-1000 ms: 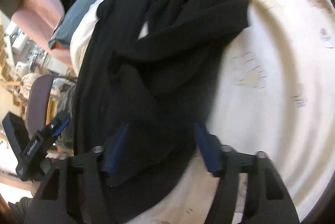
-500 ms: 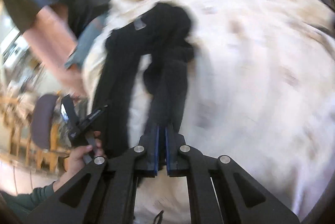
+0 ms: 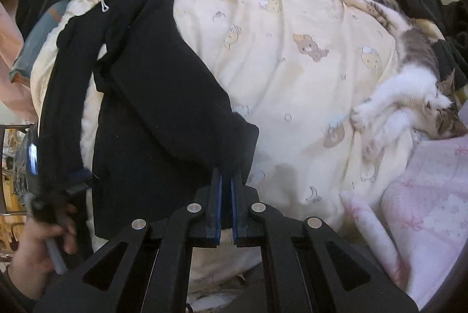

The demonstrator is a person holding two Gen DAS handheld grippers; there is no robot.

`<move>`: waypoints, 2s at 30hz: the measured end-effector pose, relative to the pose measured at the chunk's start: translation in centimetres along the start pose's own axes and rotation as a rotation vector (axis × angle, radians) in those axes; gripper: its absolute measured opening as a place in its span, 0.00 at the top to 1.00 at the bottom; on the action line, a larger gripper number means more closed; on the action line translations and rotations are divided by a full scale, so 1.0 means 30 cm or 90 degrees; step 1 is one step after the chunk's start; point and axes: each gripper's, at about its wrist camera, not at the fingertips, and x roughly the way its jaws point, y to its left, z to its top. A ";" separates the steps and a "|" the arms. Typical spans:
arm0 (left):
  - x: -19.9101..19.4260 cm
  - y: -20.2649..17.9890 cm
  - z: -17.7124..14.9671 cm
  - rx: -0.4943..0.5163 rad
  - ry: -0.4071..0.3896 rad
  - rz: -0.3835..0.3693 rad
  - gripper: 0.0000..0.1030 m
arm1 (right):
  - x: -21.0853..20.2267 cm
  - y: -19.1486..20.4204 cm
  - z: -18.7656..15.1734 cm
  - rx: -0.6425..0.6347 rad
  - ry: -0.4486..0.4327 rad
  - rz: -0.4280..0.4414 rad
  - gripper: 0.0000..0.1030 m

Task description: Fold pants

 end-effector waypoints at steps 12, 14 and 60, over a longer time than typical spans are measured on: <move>-0.312 -0.022 -0.164 0.076 -0.015 -0.128 0.98 | -0.174 -0.012 -0.019 -0.047 -0.035 0.049 0.96; -0.418 0.007 -0.227 0.082 -0.013 -0.158 0.98 | -0.245 -0.020 -0.036 -0.061 -0.047 0.042 0.96; -0.042 -0.143 -0.085 0.130 0.049 -0.098 0.19 | 0.476 0.061 0.183 0.014 0.219 0.001 0.54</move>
